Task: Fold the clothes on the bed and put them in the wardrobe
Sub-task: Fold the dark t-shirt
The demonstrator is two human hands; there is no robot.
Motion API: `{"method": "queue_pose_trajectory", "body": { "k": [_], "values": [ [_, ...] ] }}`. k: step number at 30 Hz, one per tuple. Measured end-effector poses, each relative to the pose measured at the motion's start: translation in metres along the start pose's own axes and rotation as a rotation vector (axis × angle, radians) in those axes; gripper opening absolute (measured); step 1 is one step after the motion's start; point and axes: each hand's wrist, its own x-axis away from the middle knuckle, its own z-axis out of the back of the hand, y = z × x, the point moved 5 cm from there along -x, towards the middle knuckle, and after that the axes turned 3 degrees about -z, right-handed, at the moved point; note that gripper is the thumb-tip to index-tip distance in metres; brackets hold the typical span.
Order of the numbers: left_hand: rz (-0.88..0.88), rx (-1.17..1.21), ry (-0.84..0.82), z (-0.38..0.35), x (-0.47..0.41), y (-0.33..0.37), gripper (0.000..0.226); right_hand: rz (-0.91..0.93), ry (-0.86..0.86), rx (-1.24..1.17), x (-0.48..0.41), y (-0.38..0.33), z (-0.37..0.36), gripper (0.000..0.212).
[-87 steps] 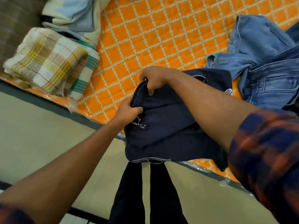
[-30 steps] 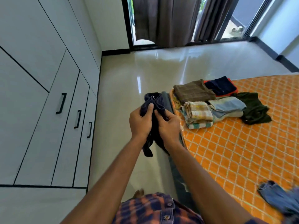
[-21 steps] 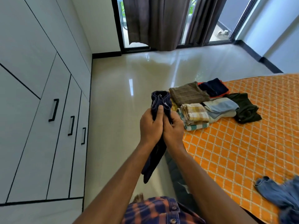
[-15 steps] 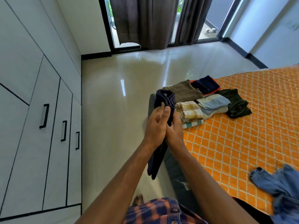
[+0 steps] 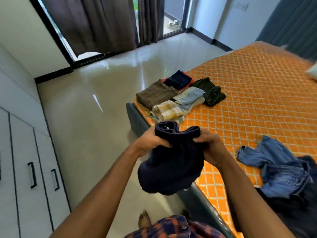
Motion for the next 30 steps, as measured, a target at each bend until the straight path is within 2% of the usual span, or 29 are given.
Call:
{"method": "queue_pose_trajectory", "body": {
  "k": [1,4,6,9,10,14,18,21,23,25,27,30],
  "values": [
    [0.007,-0.015,-0.009,-0.015,-0.011,0.007,0.073,0.002,0.052,0.025,0.008,-0.007,0.016,0.026],
    [0.027,-0.082,0.05,-0.04,-0.047,0.024,0.051,0.005,0.272,0.333,0.015,-0.034,0.07,0.036],
    [0.029,-0.177,0.057,-0.059,-0.079,0.042,0.041,-0.009,0.47,0.563,0.013,-0.059,0.115,0.02],
    [-0.019,-0.307,0.085,-0.094,-0.143,0.078,0.032,0.029,0.649,0.735,0.007,-0.109,0.182,0.042],
    [-0.033,-0.359,0.093,-0.107,-0.166,0.093,0.029,0.048,0.701,0.773,0.007,-0.127,0.205,0.043],
    [-0.162,-0.463,0.111,-0.132,-0.223,0.147,0.027,0.157,0.764,0.839,0.009,-0.191,0.243,0.016],
    [-0.382,-0.543,0.106,-0.158,-0.24,0.17,0.031,0.353,0.788,0.825,0.029,-0.221,0.254,0.021],
    [-0.426,-0.636,0.033,-0.17,-0.238,0.147,0.036,0.349,0.792,0.809,0.042,-0.193,0.264,0.025],
    [-0.333,-0.69,-0.056,-0.177,-0.234,0.104,0.04,0.26,0.845,0.777,0.048,-0.148,0.275,0.025],
    [-0.211,-0.749,-0.134,-0.181,-0.223,0.049,0.046,0.102,0.906,0.772,0.054,-0.082,0.285,0.033],
    [-0.049,-0.817,-0.222,-0.182,-0.206,-0.012,0.053,-0.133,0.889,0.77,0.06,-0.002,0.292,0.039],
    [0.205,-0.896,-0.397,-0.178,-0.18,-0.101,0.039,-0.472,0.788,0.727,0.075,0.106,0.292,0.038]
  ]
}}
